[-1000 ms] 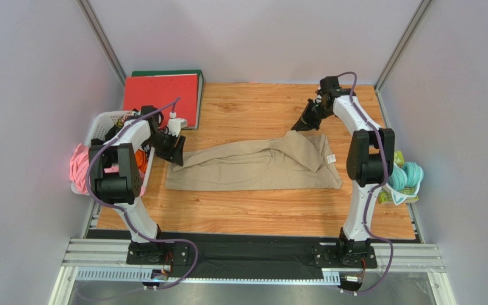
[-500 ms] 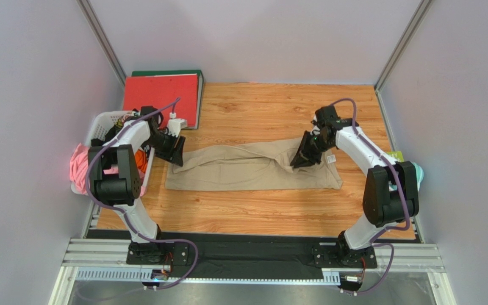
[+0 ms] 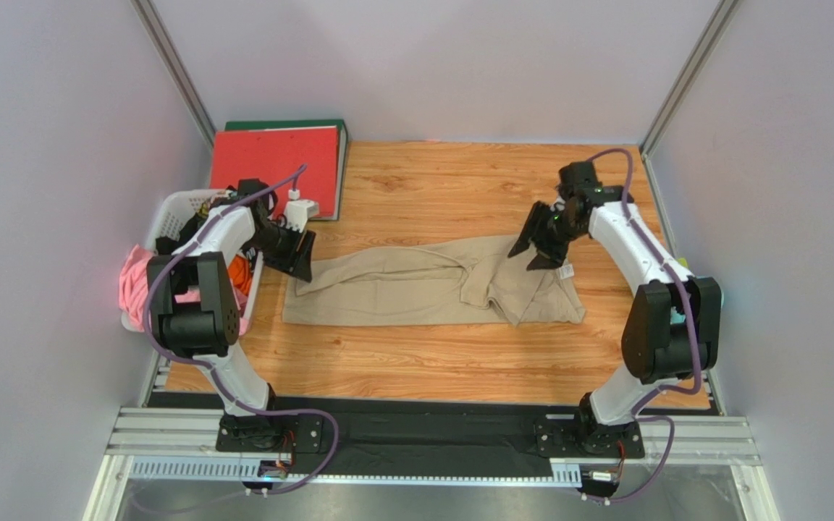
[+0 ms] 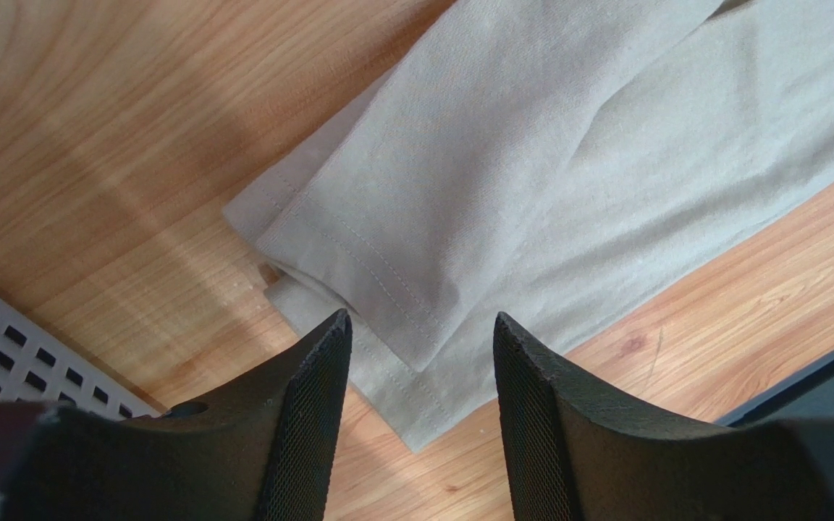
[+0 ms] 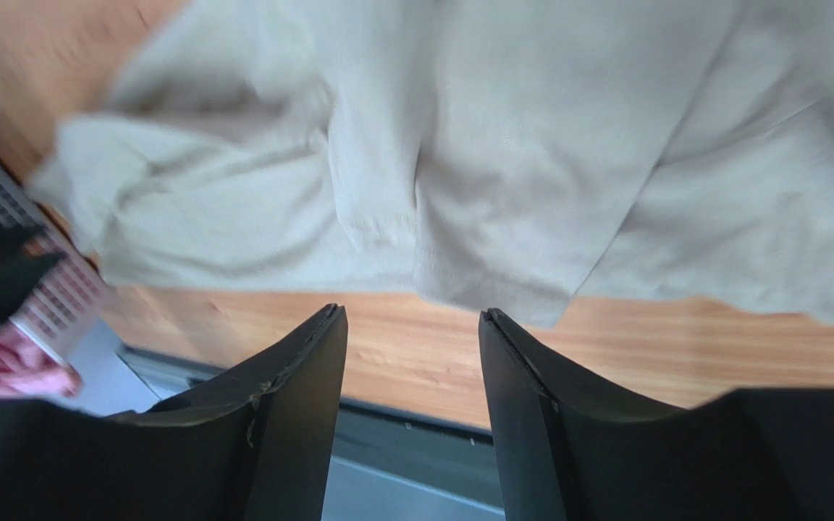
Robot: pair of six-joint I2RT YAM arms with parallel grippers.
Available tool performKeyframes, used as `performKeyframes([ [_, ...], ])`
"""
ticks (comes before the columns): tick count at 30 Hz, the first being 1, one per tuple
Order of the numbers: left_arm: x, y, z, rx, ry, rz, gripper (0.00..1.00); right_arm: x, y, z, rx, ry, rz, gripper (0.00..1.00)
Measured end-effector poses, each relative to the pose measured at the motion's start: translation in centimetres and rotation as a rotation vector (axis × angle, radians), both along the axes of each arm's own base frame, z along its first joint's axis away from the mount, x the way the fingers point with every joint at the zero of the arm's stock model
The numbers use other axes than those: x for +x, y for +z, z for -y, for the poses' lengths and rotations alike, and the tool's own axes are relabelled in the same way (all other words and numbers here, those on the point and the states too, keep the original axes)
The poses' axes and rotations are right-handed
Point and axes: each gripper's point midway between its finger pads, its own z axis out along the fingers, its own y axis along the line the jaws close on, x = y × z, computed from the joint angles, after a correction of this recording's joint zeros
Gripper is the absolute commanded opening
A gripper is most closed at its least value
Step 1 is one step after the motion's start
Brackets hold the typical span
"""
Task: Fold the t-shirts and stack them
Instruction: Fold the tshirt
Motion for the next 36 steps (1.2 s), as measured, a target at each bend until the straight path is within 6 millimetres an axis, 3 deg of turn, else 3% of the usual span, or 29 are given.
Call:
performKeyframes([
  [4, 0.1, 0.6, -0.1, 0.006, -0.009, 0.023, 0.58, 4.9, 1.4, 4.6, -0.047, -0.139, 0.078, 0.49],
  [7, 0.1, 0.7, -0.1, 0.009, -0.014, 0.029, 0.57, 6.7, -0.3, 6.6, -0.089, -0.190, 0.054, 0.46],
  [12, 0.0, 0.7, -0.2, 0.013, -0.015, 0.027, 0.57, 6.7, -4.4, 6.6, -0.124, -0.185, -0.052, 0.42],
  [15, 0.1, 0.7, -0.3, 0.017, -0.016, 0.028, 0.57, 6.7, -5.8, 6.6, -0.131, -0.183, -0.088, 0.47],
  [22, 0.0, 0.6, -0.4, 0.020, -0.019, 0.027, 0.57, 7.1, -6.4, 8.8, -0.164, -0.231, -0.096, 0.51],
  [29, -0.4, 0.6, -0.4, 0.020, -0.021, 0.014, 0.57, 7.7, -6.4, 10.9, -0.162, -0.283, -0.090, 0.39],
  [36, -0.6, 0.6, -0.4, 0.020, -0.028, 0.008, 0.57, 9.6, -7.3, 10.6, -0.124, -0.273, -0.081, 0.38],
])
